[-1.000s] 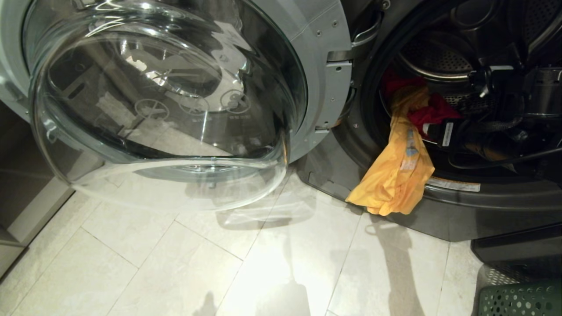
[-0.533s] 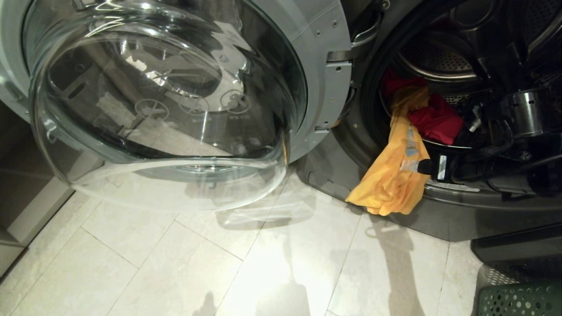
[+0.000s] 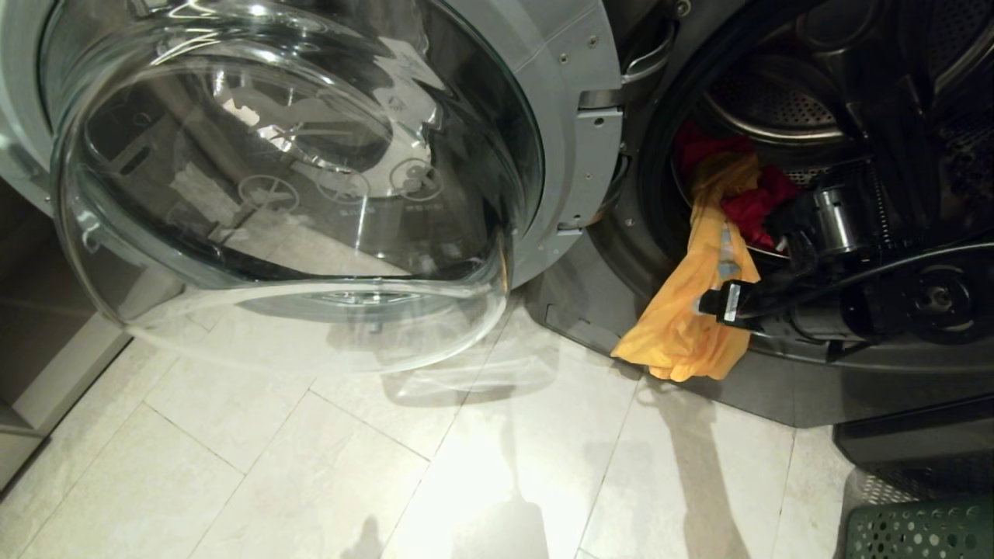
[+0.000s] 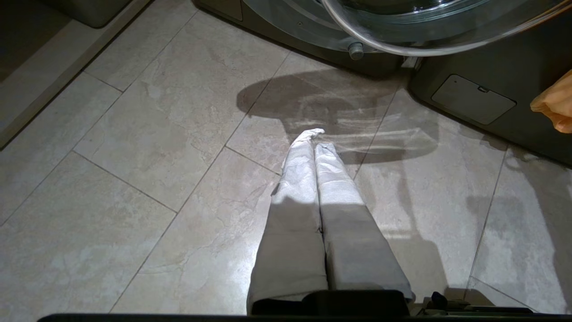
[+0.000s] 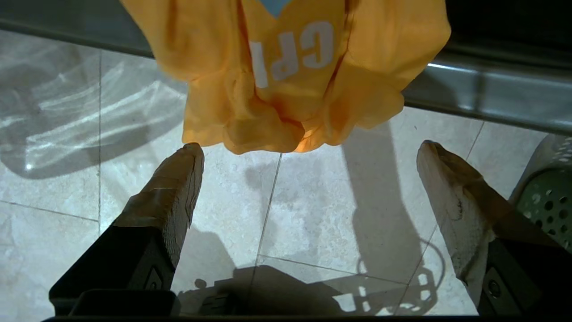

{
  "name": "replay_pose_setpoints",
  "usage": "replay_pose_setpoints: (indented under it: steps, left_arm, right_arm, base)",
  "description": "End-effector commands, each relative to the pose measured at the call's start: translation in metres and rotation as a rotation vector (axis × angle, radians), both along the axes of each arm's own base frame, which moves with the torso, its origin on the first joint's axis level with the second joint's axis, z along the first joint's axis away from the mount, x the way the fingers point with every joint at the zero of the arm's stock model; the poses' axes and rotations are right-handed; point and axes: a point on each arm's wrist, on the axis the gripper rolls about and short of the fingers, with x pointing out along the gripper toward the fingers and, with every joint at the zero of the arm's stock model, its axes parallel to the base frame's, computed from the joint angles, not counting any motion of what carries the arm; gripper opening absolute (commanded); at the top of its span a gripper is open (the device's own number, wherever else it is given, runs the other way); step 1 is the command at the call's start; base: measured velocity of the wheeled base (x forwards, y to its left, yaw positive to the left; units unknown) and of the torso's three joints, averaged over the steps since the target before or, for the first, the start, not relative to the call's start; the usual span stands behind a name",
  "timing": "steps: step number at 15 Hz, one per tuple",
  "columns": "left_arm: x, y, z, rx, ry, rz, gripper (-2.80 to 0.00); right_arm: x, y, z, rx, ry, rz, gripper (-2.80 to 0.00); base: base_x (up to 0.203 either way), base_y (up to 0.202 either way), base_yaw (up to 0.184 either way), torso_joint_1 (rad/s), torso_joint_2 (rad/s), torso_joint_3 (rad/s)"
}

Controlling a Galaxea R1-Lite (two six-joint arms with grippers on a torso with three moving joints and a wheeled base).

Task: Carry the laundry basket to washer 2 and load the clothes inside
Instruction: Place the clothes into the washing machine

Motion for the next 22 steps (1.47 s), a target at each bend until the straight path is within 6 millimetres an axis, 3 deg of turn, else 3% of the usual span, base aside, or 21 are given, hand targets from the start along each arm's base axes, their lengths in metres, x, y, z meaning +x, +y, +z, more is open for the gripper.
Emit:
replay_pose_setpoints:
  steps: [1,10,17,18,22]
  left_arm:
    - [0.003,0.000,-0.011,-0.001,0.039,0.001,-2.80]
    - [0.003,0.000,-0.011,-0.001,0.039,0.001,-2.80]
    - [0.003,0.000,-0.011,-0.001,0.039,0.001,-2.80]
    - [0.003,0.000,-0.011,-0.001,0.039,0.001,-2.80]
    - [0.003,0.000,-0.011,-0.001,0.039,0.001,-2.80]
  right_arm:
    - [0.014,0.004,-0.022,0.001,0.059,-0.014,0.00]
    - [0.049,0.009,-0.032,0.015,0.038,-0.065,0.00]
    - [0.063,0.012,-0.029,0.035,0.006,-0.075,0.00]
    - [0.063,0.012,-0.028,0.035,0.006,-0.073,-2.80]
    - [0.062,0.011,-0.026,0.037,0.001,-0.073,-2.80]
  base:
    - [0.000,0.000,0.000,0.000,0.00,0.000]
    - [0.000,0.000,0.000,0.000,0.00,0.000]
    - [0.000,0.000,0.000,0.000,0.00,0.000]
    - [0.000,0.000,0.000,0.000,0.00,0.000]
    - [0.000,0.000,0.000,0.000,0.00,0.000]
